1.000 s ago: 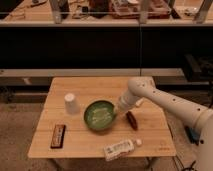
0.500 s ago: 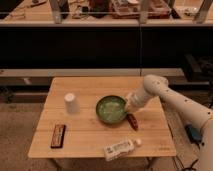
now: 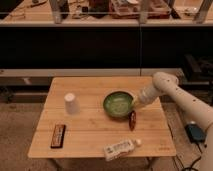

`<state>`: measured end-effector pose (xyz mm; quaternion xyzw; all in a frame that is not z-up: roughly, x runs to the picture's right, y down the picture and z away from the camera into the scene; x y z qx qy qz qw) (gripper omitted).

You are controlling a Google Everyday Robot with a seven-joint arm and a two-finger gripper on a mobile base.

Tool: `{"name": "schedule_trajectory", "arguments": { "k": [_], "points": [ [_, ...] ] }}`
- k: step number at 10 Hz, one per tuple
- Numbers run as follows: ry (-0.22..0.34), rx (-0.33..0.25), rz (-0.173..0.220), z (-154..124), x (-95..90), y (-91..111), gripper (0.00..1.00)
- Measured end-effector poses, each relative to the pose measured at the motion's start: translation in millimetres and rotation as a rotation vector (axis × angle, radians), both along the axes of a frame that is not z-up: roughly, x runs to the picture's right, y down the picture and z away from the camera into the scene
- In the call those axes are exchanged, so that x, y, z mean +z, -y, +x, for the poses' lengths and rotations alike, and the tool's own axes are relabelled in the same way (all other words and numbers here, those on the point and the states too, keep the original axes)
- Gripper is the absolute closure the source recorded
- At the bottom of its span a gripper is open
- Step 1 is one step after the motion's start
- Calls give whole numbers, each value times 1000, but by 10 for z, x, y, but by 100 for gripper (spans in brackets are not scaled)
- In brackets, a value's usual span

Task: Drag the ceramic bowl in a circle

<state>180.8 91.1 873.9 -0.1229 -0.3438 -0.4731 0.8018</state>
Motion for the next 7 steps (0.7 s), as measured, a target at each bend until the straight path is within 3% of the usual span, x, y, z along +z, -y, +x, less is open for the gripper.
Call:
{"name": "schedule_trajectory", "arguments": {
  "k": [4, 7],
  "points": [
    [-11, -71, -17, -629, 181, 476, 100],
    [-4, -150, -38, -1034, 255, 553, 100]
  ]
}}
